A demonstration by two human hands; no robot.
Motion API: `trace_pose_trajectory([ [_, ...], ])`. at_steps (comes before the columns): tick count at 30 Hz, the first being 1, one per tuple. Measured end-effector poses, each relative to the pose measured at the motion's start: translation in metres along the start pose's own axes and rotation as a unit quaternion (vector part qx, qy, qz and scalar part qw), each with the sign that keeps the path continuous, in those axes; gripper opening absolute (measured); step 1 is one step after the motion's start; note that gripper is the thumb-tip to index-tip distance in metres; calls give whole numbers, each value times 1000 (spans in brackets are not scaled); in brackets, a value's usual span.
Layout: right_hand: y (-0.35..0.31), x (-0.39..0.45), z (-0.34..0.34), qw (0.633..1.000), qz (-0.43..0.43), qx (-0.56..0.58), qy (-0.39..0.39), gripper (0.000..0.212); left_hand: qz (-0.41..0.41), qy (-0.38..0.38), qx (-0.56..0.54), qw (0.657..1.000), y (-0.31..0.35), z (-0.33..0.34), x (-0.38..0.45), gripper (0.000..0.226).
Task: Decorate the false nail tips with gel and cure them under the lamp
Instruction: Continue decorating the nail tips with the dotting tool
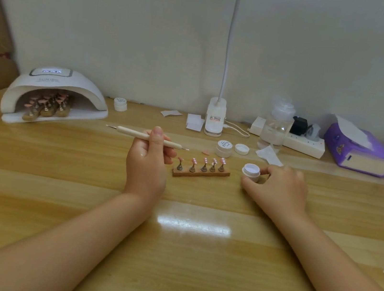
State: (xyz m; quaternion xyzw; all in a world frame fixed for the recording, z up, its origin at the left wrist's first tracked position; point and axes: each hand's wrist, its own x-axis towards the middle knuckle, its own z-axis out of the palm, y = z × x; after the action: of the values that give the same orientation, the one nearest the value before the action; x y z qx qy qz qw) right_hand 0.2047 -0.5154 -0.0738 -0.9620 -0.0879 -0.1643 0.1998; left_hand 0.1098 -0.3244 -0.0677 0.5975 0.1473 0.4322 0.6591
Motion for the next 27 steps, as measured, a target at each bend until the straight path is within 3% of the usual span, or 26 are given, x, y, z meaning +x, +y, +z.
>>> trace_pose_trajectory([
  [5,-8,-5,-9,999,-44,-19,1,58,32,-6,19,999,0,1,-2,29],
  [7,-18,-11,-17,992,-106,30,54,51,41,-5,23,999,0,0,-1,28],
  [9,-34,-20,-25,979,-169,82,83,31,50,-6,29,998,0,0,1,28],
  [12,-59,-35,-28,969,-219,109,22,15,53,0,29,998,-1,-1,1,29],
  [17,-88,-48,-6,956,-290,16,-43,30,44,12,15,999,-3,0,2,30],
  [27,-104,-37,27,962,-262,-69,-40,32,42,5,11,999,-4,1,3,30],
])
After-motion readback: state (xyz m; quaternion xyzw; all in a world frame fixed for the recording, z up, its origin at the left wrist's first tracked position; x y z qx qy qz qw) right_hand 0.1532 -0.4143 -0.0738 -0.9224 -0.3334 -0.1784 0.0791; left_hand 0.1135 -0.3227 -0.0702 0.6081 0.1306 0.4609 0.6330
